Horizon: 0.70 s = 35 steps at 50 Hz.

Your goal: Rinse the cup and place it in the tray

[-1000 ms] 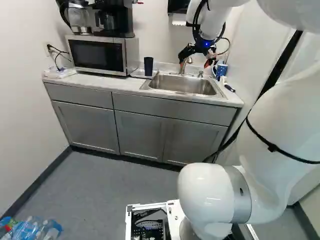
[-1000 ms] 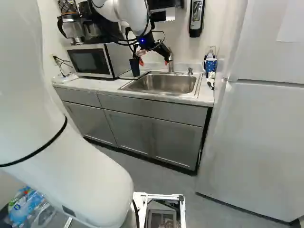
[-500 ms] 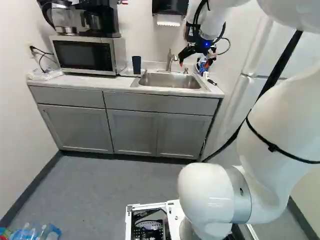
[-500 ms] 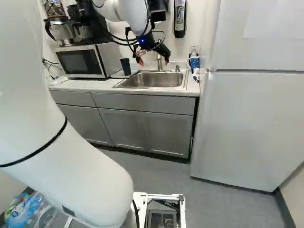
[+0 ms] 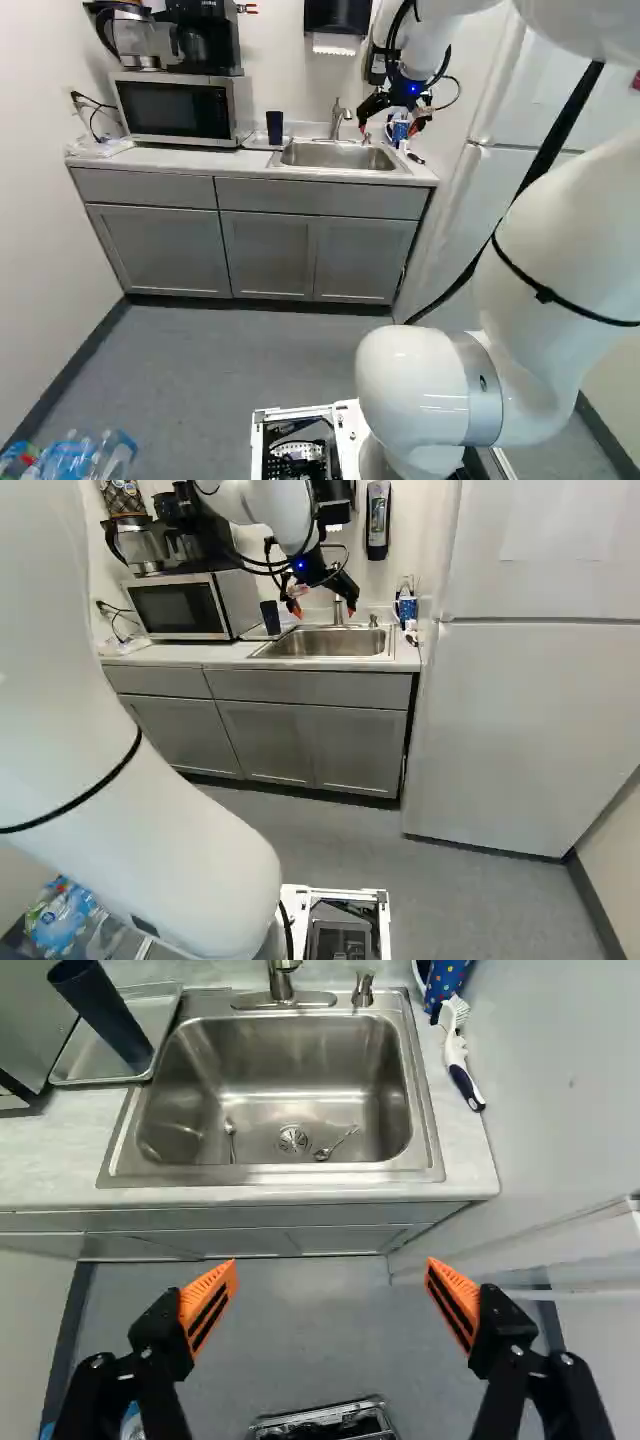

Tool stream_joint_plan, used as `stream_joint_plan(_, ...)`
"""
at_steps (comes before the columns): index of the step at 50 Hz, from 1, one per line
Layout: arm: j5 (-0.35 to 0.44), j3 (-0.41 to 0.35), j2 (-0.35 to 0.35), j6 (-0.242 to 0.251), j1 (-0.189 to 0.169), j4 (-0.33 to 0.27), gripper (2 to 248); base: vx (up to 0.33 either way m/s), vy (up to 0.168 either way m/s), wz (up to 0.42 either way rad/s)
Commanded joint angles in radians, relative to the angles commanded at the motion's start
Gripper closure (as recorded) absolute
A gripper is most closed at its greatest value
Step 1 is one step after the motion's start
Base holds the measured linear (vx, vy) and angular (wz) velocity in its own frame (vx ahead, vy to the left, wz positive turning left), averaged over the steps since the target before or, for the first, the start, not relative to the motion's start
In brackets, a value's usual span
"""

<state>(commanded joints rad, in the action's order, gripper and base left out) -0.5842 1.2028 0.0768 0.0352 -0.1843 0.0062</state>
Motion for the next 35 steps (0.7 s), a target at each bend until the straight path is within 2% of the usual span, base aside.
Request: stream_joint_plan(35, 0.000, 0.000, 0.000, 0.000, 0.000, 0.000, 3, 0.000, -0.001, 0.005)
